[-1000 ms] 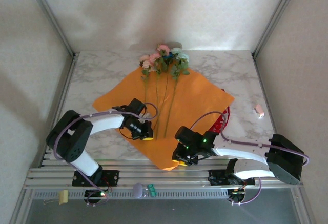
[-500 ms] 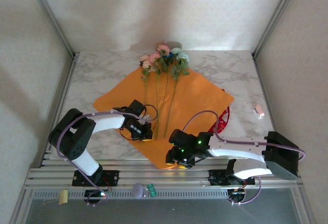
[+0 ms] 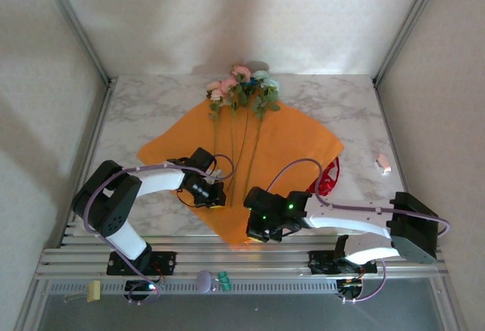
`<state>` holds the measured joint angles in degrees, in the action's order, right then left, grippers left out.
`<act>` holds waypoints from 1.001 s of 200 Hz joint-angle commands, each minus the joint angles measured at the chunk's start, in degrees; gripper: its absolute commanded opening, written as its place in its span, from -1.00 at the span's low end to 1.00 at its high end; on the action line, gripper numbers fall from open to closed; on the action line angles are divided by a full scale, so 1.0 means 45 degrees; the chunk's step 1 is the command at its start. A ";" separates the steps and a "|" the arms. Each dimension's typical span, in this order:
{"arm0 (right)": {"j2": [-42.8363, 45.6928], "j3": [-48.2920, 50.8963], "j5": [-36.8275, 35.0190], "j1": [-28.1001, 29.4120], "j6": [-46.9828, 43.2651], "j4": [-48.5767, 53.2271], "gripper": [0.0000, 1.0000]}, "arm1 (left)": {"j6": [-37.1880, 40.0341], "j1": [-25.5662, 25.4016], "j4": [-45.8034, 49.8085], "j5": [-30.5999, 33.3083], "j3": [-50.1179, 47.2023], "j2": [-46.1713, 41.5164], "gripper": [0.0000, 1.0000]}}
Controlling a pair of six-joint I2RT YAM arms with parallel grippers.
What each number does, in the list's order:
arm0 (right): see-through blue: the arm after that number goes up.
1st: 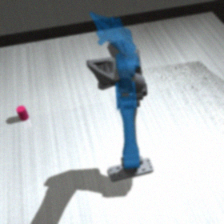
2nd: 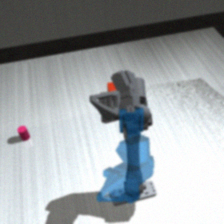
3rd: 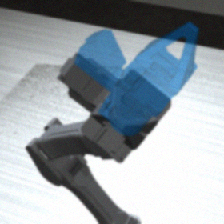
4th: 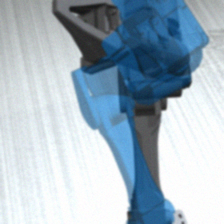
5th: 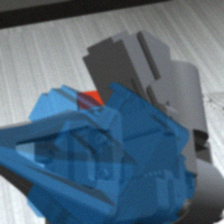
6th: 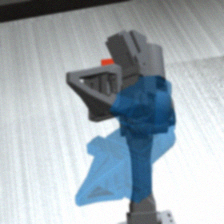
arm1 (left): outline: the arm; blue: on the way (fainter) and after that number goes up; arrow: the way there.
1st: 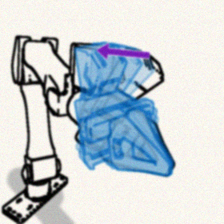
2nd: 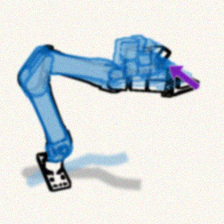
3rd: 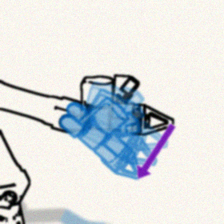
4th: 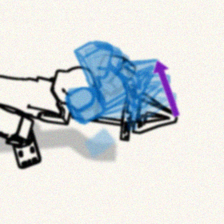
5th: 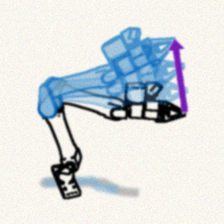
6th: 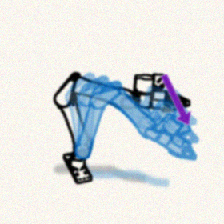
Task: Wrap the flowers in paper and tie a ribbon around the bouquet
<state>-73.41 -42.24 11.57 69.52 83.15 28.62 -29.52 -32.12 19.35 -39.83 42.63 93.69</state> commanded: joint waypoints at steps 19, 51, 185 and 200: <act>0.1671 0.1043 -0.0348 -0.1317 0.4046 -0.1064 -1.00 | 0.0608 0.0126 0.1099 0.1202 0.0320 0.0128 -1.00; 0.2040 0.1645 -0.0947 -0.2096 0.6006 -0.2258 -1.00 | 0.0701 0.0214 0.1828 0.1638 0.1145 -0.0111 -1.00; -0.1134 -0.0104 -0.0128 -0.4740 0.5815 -0.3719 -1.00 | -0.0164 0.0751 0.4560 0.0742 0.2389 -0.4591 -0.38; -0.1501 -0.0324 0.0063 -0.4870 0.5709 -0.3805 -1.00 | -0.0569 0.0751 0.4041 0.0228 0.1320 -0.5017 -0.39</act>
<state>-77.73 -41.15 10.44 48.56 110.15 12.19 -29.21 -29.04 38.06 -32.29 54.92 74.02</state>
